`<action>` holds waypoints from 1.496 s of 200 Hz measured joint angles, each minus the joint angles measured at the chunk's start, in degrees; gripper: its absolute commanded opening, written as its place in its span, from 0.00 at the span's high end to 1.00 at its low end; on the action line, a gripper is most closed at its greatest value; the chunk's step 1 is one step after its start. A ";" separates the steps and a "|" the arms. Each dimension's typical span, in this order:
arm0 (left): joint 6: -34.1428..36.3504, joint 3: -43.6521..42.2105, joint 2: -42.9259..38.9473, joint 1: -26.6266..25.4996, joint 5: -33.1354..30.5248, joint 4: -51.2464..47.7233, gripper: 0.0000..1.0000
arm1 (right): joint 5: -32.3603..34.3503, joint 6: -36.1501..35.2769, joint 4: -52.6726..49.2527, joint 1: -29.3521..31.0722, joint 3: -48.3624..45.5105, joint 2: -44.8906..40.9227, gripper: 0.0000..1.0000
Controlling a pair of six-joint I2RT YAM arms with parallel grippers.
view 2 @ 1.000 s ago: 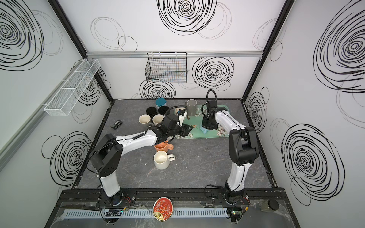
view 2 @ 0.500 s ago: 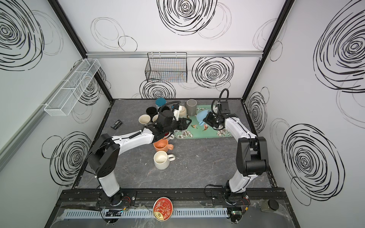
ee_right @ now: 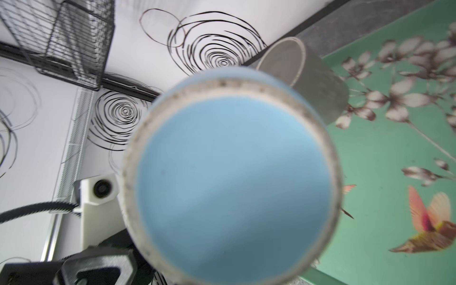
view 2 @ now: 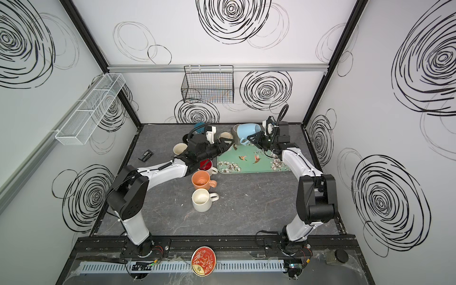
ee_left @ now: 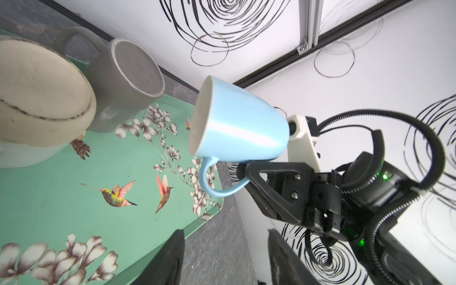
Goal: Turn the mug right side up
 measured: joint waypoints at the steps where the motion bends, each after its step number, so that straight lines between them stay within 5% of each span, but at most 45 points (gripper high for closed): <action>1: -0.11 0.00 0.02 0.07 0.04 0.04 0.42 | -0.09 0.02 0.15 0.02 0.00 0.00 1.00; 48: -5.99 0.00 0.00 1.68 1.70 1.68 0.43 | -5.64 2.95 8.46 3.58 1.03 -0.11 1.00; 116: -12.70 -0.37 -0.07 2.67 1.84 10.80 0.56 | -9.75 6.27 15.28 7.28 2.56 -0.11 1.00; 179: -18.01 -1.49 -0.57 2.97 2.78 19.91 1.00 | -11.06 10.03 18.45 7.28 2.73 -0.09 1.00; 226: -16.26 -2.19 -5.03 3.61 4.02 16.59 1.00 | -12.48 10.25 19.17 7.98 3.76 0.00 0.54; 265: -9.77 -2.23 -12.44 5.53 3.76 4.70 1.00 | -13.22 7.52 18.38 8.37 5.03 0.02 0.46; 299: 1.18 -2.34 -22.29 10.40 0.28 -15.47 1.00 | -11.45 4.39 15.08 7.65 5.49 0.00 0.45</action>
